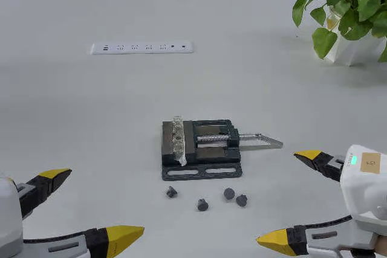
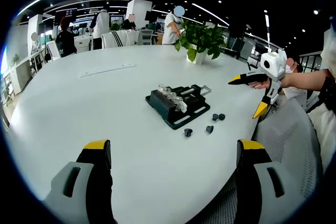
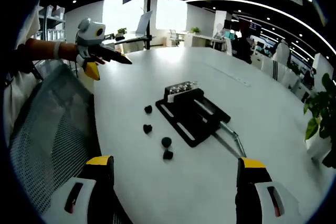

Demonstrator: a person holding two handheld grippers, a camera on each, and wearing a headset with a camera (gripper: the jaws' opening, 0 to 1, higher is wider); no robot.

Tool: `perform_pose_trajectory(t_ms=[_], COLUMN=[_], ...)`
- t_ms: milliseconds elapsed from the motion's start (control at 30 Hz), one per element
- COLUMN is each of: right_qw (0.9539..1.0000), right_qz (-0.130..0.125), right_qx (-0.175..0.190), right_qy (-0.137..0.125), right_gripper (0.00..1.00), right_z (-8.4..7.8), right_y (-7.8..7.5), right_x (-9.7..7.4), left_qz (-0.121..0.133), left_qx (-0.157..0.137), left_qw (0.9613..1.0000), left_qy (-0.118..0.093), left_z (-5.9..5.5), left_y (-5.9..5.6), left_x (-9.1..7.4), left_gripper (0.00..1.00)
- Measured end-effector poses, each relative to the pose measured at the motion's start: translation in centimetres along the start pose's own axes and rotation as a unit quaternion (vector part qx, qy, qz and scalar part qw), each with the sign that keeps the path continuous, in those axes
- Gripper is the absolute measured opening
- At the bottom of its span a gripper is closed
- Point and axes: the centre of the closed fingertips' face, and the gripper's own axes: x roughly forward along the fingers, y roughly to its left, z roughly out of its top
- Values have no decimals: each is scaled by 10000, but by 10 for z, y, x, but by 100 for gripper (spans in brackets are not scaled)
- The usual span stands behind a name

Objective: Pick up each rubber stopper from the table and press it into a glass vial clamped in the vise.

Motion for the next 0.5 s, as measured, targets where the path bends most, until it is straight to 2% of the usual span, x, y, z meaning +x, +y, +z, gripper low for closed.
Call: perform_pose_trajectory(t_ms=[233, 367, 500], right_qw=[9984, 9940, 9901], right_qz=[342, 709, 928], right_qx=[-379, -650, -820], right_qy=[228, 517, 664], right_gripper=[90, 83, 76], right_z=[3, 1, 3], right_y=[0, 6, 8], right_x=[12, 18, 25], left_qz=[-60, -101, -132], left_qx=[48, 112, 154], left_qw=[10000, 9999, 9997], left_qy=[27, 79, 117], left_z=[2, 1, 0], left_y=[-6, -11, -14], left_x=[4, 6, 7], left_gripper=[99, 99, 99])
